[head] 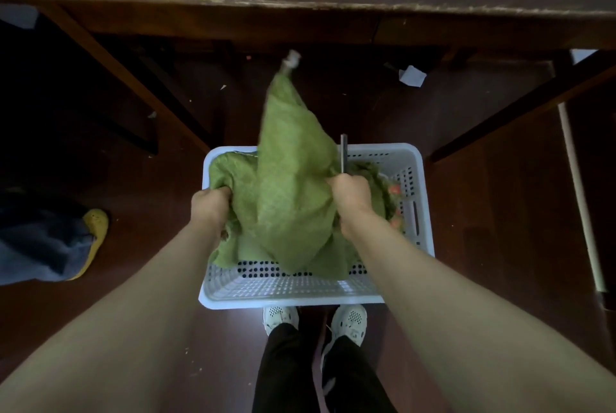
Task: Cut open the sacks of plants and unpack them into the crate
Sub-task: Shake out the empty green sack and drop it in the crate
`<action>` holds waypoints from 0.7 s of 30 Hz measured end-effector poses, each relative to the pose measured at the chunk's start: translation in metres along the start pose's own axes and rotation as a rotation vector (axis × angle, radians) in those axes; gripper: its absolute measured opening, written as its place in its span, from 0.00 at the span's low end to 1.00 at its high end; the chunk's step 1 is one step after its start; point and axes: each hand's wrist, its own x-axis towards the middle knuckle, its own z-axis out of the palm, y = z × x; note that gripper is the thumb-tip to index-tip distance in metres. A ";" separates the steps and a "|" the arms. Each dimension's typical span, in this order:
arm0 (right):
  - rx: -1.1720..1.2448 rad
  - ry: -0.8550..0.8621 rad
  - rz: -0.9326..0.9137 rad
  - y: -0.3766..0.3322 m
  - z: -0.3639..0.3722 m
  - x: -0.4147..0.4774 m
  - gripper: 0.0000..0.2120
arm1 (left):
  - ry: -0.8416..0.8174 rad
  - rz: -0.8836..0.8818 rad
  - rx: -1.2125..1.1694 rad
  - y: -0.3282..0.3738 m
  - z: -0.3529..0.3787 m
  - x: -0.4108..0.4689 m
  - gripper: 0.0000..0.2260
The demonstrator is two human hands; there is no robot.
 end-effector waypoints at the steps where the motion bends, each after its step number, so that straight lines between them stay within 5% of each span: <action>1: 0.013 0.016 0.021 -0.001 -0.002 0.001 0.13 | -0.027 -0.022 -0.026 0.002 0.000 -0.004 0.06; 4: 0.033 -0.115 0.029 -0.008 0.002 -0.001 0.09 | -0.163 -0.110 -0.129 0.004 -0.001 -0.008 0.10; 16: 0.074 -0.135 0.032 -0.018 -0.011 -0.005 0.12 | -0.583 -0.109 -0.298 0.037 0.001 -0.051 0.16; 21: 0.109 -0.073 0.041 -0.008 -0.013 -0.007 0.13 | -0.541 -0.087 -0.408 0.033 -0.006 -0.049 0.22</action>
